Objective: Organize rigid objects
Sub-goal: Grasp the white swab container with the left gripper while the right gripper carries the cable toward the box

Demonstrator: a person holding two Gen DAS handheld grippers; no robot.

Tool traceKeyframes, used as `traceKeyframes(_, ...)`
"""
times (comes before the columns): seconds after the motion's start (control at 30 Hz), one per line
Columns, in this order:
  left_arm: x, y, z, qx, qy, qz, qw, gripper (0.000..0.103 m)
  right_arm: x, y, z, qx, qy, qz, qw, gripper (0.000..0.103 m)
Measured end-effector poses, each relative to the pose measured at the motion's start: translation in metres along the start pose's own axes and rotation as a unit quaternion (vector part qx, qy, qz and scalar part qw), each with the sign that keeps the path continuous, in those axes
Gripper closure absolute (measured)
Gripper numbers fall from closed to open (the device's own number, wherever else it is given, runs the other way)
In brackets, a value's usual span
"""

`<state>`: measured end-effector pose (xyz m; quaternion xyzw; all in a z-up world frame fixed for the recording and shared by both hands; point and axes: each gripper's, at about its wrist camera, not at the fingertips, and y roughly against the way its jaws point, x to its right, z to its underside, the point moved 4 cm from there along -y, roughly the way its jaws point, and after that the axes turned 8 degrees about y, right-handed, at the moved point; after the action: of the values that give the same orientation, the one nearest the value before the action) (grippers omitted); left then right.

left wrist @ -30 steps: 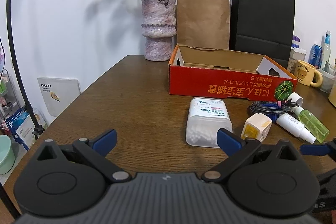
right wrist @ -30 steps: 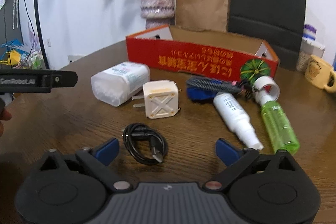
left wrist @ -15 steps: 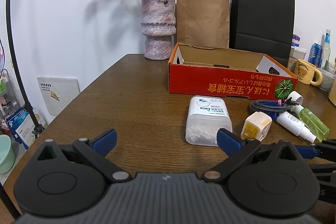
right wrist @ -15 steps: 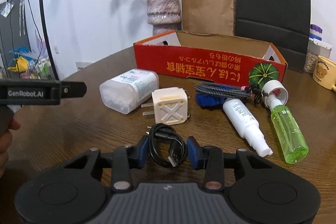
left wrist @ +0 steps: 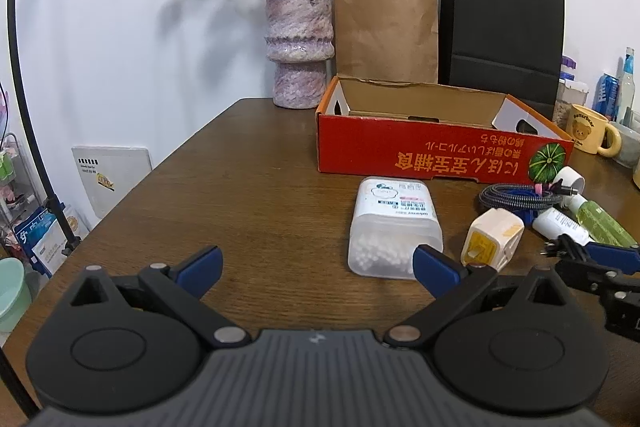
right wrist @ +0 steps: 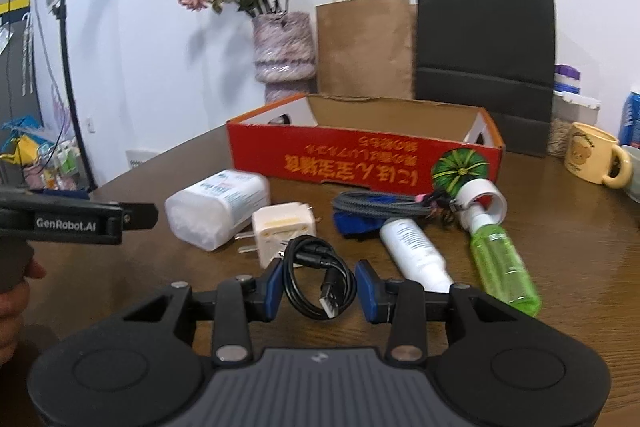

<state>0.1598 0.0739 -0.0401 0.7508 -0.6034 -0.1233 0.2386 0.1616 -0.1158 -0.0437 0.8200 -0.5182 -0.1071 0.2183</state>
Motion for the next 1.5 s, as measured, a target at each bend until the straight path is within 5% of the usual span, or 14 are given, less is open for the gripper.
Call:
traceKeyframes(0.3,0.025,-0.014,-0.016,0.007,-0.012,-0.006,0.9999,0.0,0.032,0.006,-0.002,0.017,-0.02,0.041,0.999,0.066)
traceKeyframes(0.8,0.054,-0.083,-0.015,-0.041,-0.023,-0.004,0.9989,0.0,0.068,0.009,0.004,0.018,-0.047,0.074,0.996,0.066)
traceKeyframes(1.0,0.051,-0.088,-0.009,-0.057,-0.005,0.027,0.998,0.034,0.066,0.009,0.004,0.019,-0.044,0.074,0.996,0.066)
traceKeyframes(1.5,0.044,-0.061,-0.01,-0.026,0.001,0.018,0.9995,0.036,0.065,0.011,0.005,0.023,-0.043,0.079,0.996,0.066)
